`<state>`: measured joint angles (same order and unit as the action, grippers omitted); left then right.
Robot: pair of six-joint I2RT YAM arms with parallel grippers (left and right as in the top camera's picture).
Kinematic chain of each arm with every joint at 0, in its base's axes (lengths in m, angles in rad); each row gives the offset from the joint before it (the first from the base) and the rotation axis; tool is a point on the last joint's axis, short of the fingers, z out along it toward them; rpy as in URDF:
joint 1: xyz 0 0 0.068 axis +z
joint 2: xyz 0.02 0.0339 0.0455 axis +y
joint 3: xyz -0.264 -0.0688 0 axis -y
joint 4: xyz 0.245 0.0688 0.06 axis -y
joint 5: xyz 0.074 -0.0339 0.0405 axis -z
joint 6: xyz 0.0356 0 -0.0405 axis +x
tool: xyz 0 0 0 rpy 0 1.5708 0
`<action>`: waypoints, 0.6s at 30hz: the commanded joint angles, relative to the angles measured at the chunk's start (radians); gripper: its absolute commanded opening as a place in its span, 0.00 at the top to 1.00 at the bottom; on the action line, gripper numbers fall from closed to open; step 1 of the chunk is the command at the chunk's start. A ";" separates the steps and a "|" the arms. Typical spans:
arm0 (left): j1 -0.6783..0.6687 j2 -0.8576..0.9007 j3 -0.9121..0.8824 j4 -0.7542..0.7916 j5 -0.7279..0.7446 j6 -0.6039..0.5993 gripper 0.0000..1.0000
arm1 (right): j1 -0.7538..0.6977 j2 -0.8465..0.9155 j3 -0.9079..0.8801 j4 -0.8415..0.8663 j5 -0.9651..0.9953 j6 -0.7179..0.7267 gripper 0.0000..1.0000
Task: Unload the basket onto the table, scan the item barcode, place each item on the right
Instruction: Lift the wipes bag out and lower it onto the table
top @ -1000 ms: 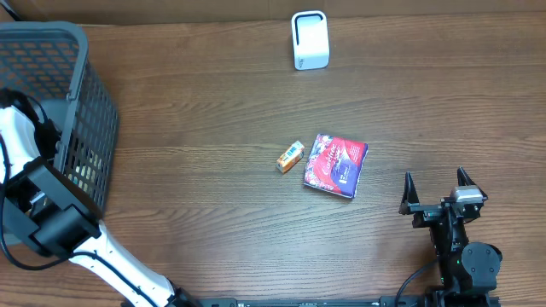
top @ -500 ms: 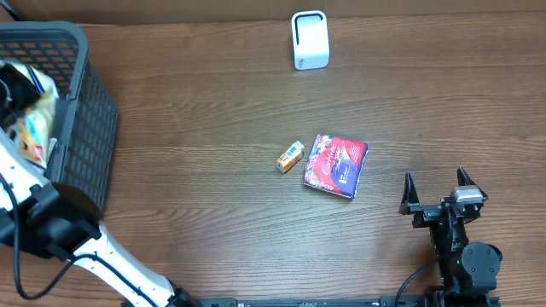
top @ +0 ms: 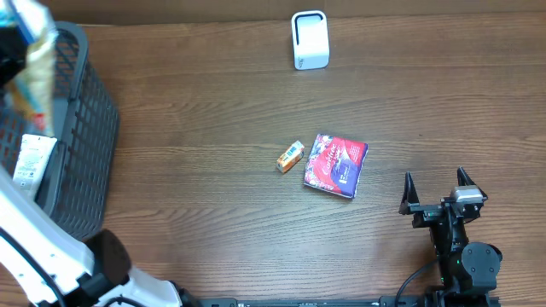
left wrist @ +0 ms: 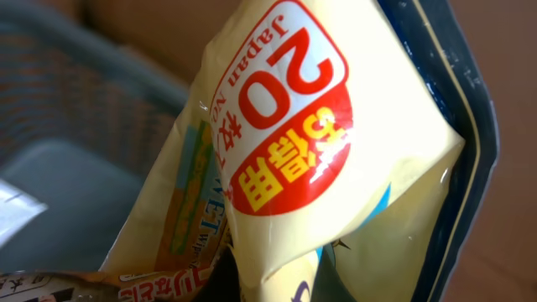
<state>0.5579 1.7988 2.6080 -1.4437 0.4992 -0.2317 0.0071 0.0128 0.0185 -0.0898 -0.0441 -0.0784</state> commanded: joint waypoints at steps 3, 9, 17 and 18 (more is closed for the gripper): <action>-0.223 0.001 0.014 -0.032 0.068 0.000 0.96 | 0.005 -0.010 -0.010 0.007 0.006 0.000 0.00; -0.458 0.087 0.013 -0.171 -0.068 0.029 0.96 | 0.005 -0.010 -0.010 0.007 0.006 0.000 0.00; -0.719 0.247 -0.051 -0.243 -0.224 0.029 0.96 | 0.005 -0.010 -0.010 0.007 0.006 0.000 0.00; -0.745 0.273 -0.059 -0.246 -0.238 0.026 0.96 | 0.005 -0.010 -0.010 0.007 0.006 0.000 0.00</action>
<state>-0.1162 2.0190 2.5713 -1.6871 0.3225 -0.2260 0.0071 0.0128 0.0185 -0.0895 -0.0441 -0.0784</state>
